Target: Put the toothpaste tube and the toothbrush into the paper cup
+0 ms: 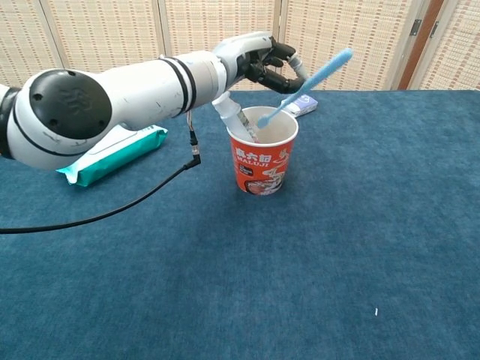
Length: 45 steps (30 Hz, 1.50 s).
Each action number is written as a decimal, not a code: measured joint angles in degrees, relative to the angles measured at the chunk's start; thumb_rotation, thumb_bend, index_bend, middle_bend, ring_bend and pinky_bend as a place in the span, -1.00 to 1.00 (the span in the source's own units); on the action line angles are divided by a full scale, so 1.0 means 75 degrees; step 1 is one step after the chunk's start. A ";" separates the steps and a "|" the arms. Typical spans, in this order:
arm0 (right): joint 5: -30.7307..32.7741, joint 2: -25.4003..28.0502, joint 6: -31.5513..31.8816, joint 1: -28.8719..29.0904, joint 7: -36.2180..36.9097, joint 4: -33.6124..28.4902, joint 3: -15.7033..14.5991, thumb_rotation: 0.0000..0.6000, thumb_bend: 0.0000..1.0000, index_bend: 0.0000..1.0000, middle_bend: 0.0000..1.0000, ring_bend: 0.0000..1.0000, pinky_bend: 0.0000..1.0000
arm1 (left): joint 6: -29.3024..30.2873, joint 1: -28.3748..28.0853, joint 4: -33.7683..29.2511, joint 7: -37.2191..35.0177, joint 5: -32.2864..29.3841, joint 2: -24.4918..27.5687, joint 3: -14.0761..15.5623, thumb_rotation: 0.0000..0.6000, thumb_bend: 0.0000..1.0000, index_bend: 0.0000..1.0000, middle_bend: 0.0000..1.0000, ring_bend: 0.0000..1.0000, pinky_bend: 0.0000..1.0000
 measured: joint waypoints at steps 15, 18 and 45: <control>-0.0025 -0.0014 -0.0010 0.0011 -0.0044 -0.0017 -0.0018 1.00 -1.00 -0.86 -1.00 -1.00 -0.91 | 0.0238 0.0149 -0.0502 0.0300 -0.0100 0.0192 0.0045 1.00 -0.13 -0.23 -1.00 -1.00 -1.00; -0.0033 -0.0016 -0.0002 0.0009 -0.0056 -0.0022 -0.0021 1.00 -1.00 -0.86 -1.00 -1.00 -0.91 | 0.0333 0.0198 -0.0722 0.0498 -0.0187 0.0277 0.0081 1.00 -0.13 -0.23 -1.00 -1.00 -1.00; -0.0007 -0.0230 -0.0152 0.0072 -0.0693 -0.0146 -0.0091 1.00 -1.00 -0.86 -1.00 -1.00 -0.91 | 0.3742 0.1385 -0.6316 0.5451 -0.1961 0.3899 0.1284 1.00 -0.13 -0.87 -1.00 -1.00 -1.00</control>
